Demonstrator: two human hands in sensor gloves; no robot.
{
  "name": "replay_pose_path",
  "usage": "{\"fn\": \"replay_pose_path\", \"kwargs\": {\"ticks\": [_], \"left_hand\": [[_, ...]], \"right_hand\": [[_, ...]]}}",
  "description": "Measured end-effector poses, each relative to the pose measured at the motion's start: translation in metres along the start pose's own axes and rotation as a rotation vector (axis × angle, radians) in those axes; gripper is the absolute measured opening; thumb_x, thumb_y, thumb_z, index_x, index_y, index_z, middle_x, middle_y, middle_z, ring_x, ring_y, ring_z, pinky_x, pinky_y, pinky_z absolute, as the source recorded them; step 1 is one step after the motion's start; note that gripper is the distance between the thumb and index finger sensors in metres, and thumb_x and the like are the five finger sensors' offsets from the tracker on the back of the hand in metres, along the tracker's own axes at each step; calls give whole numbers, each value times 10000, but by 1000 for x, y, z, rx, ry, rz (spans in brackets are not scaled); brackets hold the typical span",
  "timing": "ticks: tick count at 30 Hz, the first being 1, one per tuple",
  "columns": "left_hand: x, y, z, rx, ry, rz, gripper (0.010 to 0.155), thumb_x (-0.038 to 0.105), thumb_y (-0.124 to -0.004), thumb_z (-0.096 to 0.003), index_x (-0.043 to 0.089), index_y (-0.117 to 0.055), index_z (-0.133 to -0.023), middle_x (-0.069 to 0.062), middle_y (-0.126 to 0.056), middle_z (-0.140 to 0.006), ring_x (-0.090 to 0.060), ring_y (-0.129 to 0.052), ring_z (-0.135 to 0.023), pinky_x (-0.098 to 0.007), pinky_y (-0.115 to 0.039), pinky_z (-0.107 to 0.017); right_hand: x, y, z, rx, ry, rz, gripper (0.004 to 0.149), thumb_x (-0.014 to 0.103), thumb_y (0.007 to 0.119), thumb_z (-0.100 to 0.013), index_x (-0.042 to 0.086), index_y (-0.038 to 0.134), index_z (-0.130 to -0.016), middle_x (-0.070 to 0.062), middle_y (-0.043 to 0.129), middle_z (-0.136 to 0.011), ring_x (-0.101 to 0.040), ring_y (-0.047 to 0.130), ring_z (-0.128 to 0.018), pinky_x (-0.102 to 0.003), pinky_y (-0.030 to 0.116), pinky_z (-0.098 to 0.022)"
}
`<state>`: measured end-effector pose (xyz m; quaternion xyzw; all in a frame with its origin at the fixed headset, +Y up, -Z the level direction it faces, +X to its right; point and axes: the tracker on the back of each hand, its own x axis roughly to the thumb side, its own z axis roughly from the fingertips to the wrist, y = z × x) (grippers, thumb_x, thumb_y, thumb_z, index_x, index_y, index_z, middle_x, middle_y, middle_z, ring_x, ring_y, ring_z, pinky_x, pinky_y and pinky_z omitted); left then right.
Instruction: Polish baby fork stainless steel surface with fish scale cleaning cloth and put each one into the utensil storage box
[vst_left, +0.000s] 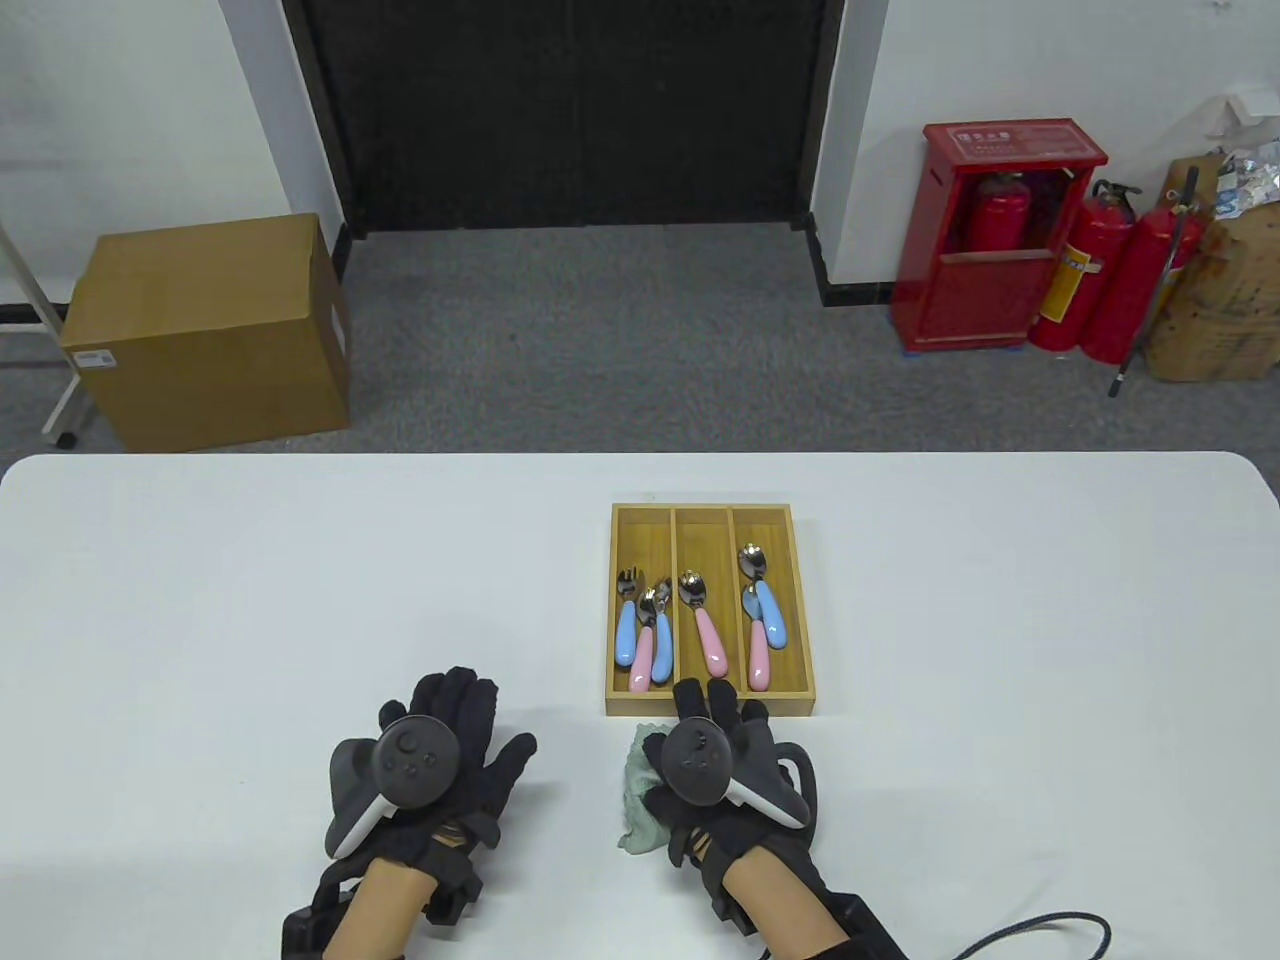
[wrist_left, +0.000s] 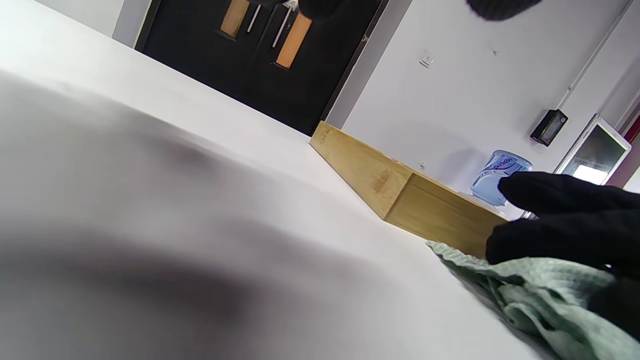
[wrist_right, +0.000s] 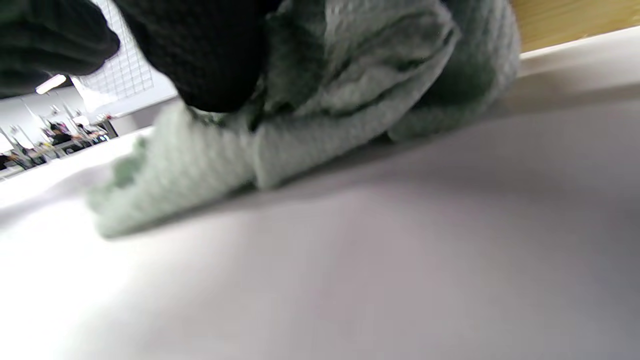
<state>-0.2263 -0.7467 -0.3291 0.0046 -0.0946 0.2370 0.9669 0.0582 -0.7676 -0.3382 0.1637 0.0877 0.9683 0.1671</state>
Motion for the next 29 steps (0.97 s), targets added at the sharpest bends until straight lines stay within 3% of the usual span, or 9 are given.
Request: {"fn": "replay_pose_path", "kwargs": {"ticks": [5, 11, 13, 15, 17, 29], "left_hand": [[0, -4, -2, -11, 3, -1, 800, 697, -610, -513, 247, -378, -1133, -35, -298, -1235, -385, -232, -1166, -641, -134, -723], [8, -9, -6, -15, -11, -47, 811, 714, -602, -507, 299, -327, -1148, 41, -195, -1238, -312, -107, -1175, -608, -75, -714], [11, -10, -6, -12, -19, -61, 816, 720, -598, -506, 312, -305, -1149, 55, -171, -1236, -298, -83, -1174, -606, -63, -709], [13, -13, -5, -16, -32, -74, 821, 725, -596, -505, 320, -290, -1150, 63, -151, -1234, -289, -65, -1172, -604, -53, -705], [16, -16, -4, -22, -42, -100, 829, 729, -594, -504, 314, -281, -1150, 58, -145, -1231, -293, -60, -1167, -607, -53, -698], [9, -22, 2, -49, 9, -97, 831, 724, -596, -503, 299, -293, -1149, 32, -150, -1231, -310, -70, -1165, -627, -43, -680]], "right_hand": [[-8, -43, 7, -129, -24, -160, 692, 469, 827, -418, 151, 649, -1007, -191, 286, -1119, -502, 217, -986, -707, 157, -649], [-36, -72, 7, -177, 32, -54, 772, 563, 738, -448, 170, 467, -1055, -204, 301, -1123, -509, 264, -991, -705, 240, -669], [-48, -71, 11, -215, 56, -25, 818, 595, 714, -450, 190, 353, -1062, -234, 283, -1115, -519, 247, -992, -716, 246, -667], [-60, -62, 11, -243, 79, -10, 833, 602, 716, -442, 177, 348, -1057, -244, 263, -1104, -519, 219, -989, -725, 238, -662], [-69, -56, 11, -185, 129, 38, 863, 630, 685, -445, 164, 286, -1052, -229, 196, -1095, -502, 162, -988, -722, 213, -664], [-82, -38, 7, -124, 158, 35, 853, 633, 666, -445, 154, 301, -1050, -229, 177, -1082, -496, 152, -981, -721, 191, -648]]}}
